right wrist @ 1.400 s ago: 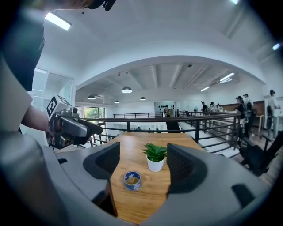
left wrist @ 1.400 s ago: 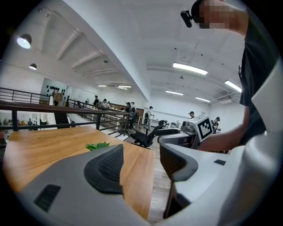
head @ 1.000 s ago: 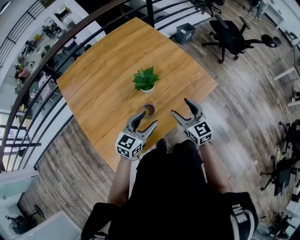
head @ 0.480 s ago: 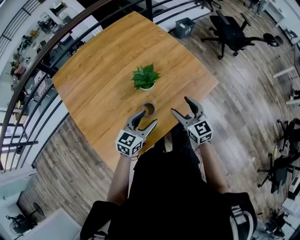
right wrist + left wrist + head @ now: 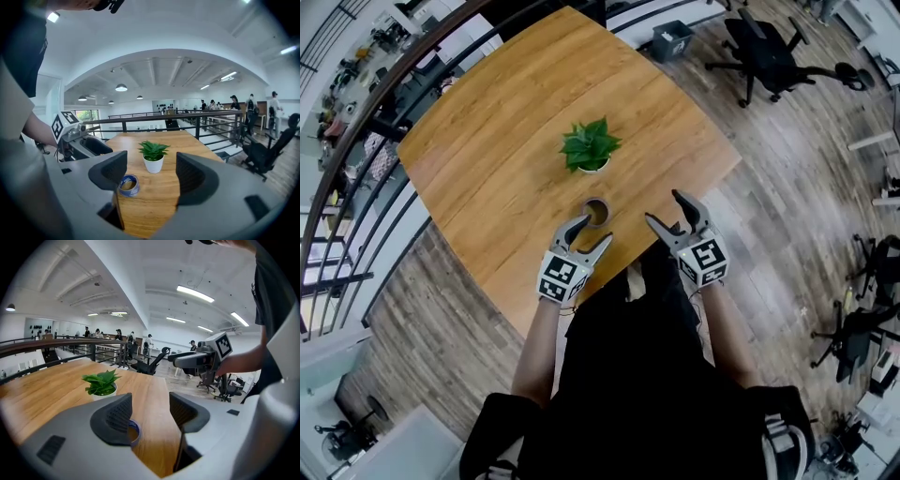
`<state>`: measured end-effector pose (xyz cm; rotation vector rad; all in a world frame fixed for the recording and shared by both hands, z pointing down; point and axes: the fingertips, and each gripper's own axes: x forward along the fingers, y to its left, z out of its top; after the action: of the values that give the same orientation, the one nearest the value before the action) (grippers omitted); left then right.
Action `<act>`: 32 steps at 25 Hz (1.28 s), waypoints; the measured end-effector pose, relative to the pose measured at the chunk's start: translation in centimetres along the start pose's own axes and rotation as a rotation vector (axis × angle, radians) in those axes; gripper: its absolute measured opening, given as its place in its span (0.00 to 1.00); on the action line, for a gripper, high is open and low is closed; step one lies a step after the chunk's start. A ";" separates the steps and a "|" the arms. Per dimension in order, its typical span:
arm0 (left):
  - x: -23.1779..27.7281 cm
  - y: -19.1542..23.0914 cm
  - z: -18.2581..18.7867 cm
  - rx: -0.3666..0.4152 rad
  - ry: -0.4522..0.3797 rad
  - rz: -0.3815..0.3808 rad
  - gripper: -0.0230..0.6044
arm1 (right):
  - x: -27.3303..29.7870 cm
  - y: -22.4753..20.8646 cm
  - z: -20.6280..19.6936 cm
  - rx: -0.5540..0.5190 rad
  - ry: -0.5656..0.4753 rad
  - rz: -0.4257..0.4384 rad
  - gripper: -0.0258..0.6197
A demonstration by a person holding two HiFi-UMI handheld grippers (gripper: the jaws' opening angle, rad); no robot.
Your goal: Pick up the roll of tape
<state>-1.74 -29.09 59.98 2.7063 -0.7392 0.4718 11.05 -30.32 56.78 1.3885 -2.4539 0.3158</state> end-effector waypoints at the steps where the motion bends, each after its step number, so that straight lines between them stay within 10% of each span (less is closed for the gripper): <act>1: 0.3 0.1 -0.5 0.001 0.012 -0.003 0.45 | 0.1 0.0 -0.1 0.003 0.004 -0.001 0.56; 32: 6.9 1.6 -11.3 -0.034 0.329 -0.048 0.45 | -1.3 0.1 -4.0 0.061 0.072 -0.038 0.49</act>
<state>0.40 -29.35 73.20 2.5176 -0.5829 0.8571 12.18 -27.92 60.00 1.4215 -2.3757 0.4276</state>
